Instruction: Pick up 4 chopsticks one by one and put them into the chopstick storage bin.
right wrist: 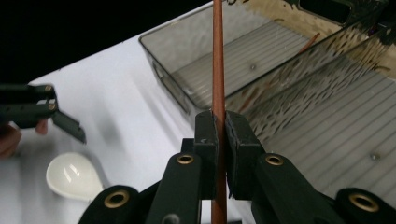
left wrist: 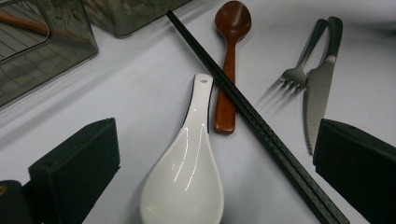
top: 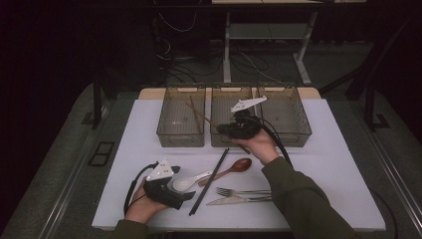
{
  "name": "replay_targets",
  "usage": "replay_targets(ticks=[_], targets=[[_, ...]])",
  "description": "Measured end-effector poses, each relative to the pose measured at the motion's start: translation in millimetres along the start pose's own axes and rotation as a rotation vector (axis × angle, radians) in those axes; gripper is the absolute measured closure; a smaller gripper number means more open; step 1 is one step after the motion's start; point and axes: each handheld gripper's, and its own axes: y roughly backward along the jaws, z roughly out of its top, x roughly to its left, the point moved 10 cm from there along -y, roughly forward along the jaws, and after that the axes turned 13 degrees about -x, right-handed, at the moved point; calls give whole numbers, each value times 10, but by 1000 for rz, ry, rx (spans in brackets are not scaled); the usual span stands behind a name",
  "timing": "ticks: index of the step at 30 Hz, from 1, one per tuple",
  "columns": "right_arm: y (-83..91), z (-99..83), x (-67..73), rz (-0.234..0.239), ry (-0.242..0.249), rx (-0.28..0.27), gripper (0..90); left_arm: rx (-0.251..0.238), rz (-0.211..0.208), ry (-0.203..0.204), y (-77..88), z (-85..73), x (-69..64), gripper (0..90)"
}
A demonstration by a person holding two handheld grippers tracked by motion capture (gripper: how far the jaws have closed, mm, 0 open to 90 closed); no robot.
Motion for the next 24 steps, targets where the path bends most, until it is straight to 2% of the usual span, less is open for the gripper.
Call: replay_targets(ticks=[16,24], targets=[[-414,361,-97,-28,0,-11,840,4,-3,-7,9,-3,10,0],[-633,530,-107,-43,7,-10,840,-19,-5,7,3,20,-2,0]])
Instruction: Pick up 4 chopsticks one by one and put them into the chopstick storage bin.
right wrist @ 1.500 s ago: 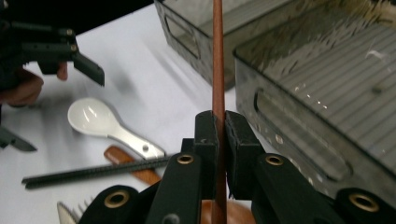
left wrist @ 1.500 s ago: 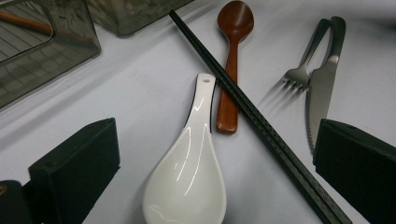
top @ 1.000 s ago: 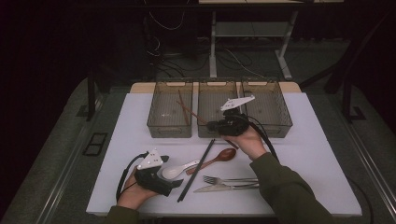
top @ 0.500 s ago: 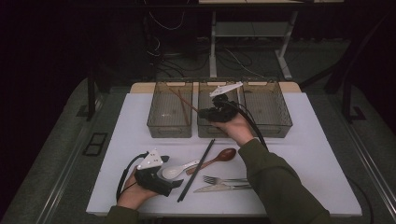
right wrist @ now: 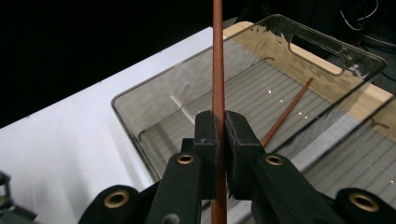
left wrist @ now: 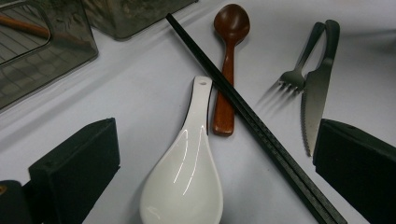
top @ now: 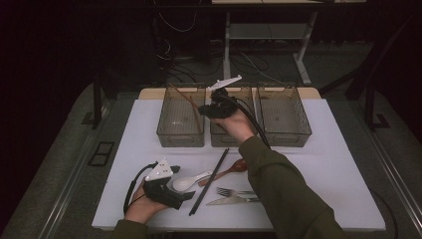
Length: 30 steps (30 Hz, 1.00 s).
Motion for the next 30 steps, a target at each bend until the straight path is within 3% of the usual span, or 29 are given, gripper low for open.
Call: replay_targets(ticks=[14,30], targets=[[-436,216,-42,-31,-2,13,840,1,-10,-11,4,3,2,0],[-916,225,25,-54,17,38,840,-6,-18,-6,6,11,-11,0]])
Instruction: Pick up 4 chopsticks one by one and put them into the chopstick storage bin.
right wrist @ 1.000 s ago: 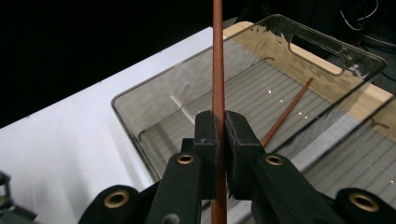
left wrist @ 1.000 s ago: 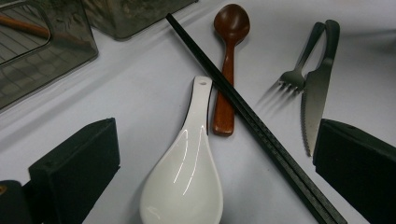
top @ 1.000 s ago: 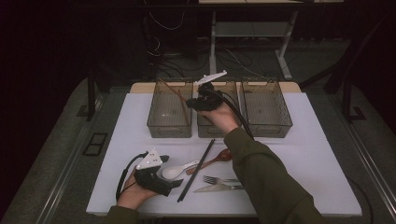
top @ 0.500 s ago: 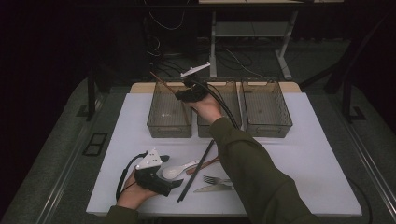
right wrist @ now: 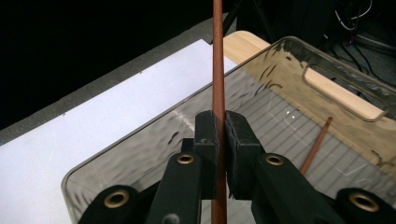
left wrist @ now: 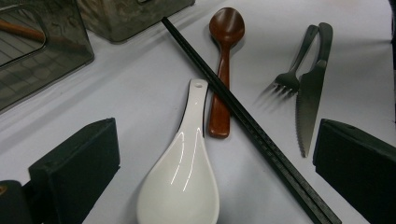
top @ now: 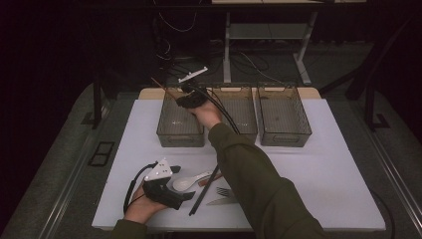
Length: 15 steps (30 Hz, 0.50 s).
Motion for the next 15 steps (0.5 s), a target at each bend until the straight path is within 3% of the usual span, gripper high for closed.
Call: replay_targets(ticks=[9,15], targets=[[-222,-120,65,0,-15,34,839,-2,-4,1,11,2,5,0],[-276,-252,21,-23,-6,82,835,0,-7,3,9,0,1,0]])
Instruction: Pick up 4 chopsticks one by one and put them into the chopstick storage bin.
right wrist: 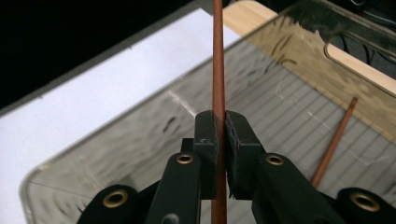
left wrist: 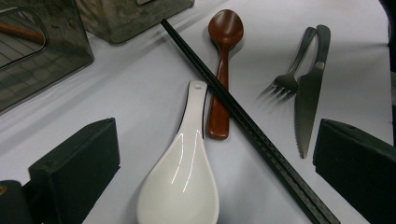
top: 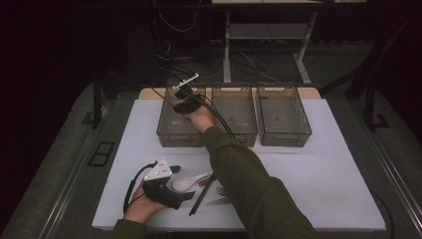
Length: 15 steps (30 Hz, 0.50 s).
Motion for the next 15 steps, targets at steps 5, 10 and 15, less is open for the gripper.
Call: replay_targets(ticks=[5,10,15], targets=[[2,-35,-20,-7,11,23,773,1,1,-1,-1,-1,0,0],[38,-15,-33,-17,31,21,652,2,1,-2,-1,-1,1,0],[94,2,-37,-1,10,7,576,0,4,0,-2,-2,3,0]])
